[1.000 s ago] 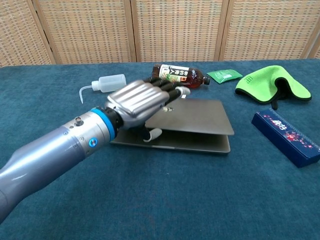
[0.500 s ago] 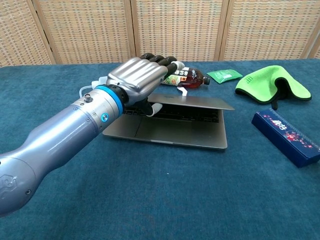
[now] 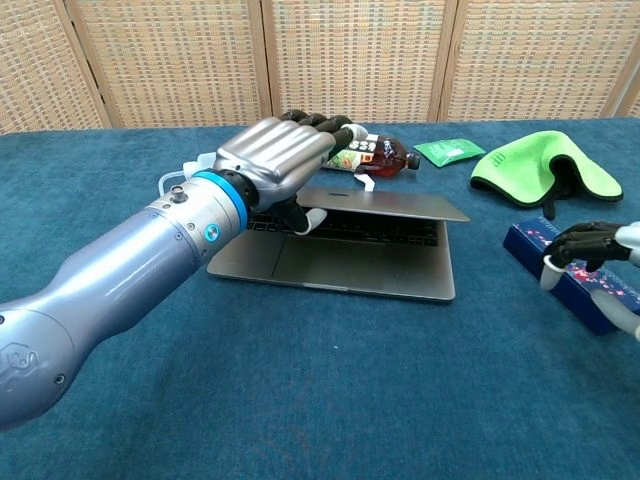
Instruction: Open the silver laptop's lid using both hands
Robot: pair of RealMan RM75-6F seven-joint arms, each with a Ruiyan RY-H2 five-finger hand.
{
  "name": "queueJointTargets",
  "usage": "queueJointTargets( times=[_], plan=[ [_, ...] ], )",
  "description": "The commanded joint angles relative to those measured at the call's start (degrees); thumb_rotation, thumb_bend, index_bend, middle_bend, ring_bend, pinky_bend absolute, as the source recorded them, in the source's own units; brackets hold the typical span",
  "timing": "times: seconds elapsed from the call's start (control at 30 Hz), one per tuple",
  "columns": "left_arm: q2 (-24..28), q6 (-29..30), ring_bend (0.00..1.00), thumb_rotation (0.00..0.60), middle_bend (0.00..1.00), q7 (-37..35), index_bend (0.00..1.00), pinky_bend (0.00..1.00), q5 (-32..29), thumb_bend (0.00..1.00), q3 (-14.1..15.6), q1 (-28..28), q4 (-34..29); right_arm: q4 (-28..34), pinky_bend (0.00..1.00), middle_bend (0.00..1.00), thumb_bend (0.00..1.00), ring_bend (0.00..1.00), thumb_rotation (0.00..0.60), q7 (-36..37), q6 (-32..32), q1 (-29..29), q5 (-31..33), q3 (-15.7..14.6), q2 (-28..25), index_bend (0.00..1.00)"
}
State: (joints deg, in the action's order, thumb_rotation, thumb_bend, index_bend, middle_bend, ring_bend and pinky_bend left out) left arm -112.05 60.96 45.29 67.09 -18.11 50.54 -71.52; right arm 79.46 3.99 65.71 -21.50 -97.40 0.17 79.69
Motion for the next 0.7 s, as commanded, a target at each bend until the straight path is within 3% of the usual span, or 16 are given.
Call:
queueJointTargets(
  times=[0.03, 0.37, 0.7],
  plan=[
    [0.46, -0.12, 0.00, 0.600, 0.00, 0.30, 0.00, 0.00, -1.02, 0.42, -0.36, 0.10, -0.74, 1.61, 0.28, 0.23, 0.76, 0.14, 0.600, -3.22, -3.26, -2.09, 2.55, 1.82, 1.71, 0.33],
    [1.89, -0.21, 0.00, 0.600, 0.00, 1.03, 0.00, 0.00, -3.03, 0.43, -0.66, 1.00, -2.93, 3.90, 0.28, 0.21, 0.83, 0.14, 0.600, -13.91, -11.09, -6.86, 10.89, 5.46, 6.15, 0.33],
    [3.22, 0.07, 0.00, 0.600, 0.00, 0.93, 0.00, 0.00, -5.05, 0.43, -0.74, 1.64, -4.60, 3.07, 0.28, 0.16, 0.93, 0.11, 0.600, -16.83, -14.81, -8.49, 18.39, 5.99, 9.37, 0.29]
  ],
)
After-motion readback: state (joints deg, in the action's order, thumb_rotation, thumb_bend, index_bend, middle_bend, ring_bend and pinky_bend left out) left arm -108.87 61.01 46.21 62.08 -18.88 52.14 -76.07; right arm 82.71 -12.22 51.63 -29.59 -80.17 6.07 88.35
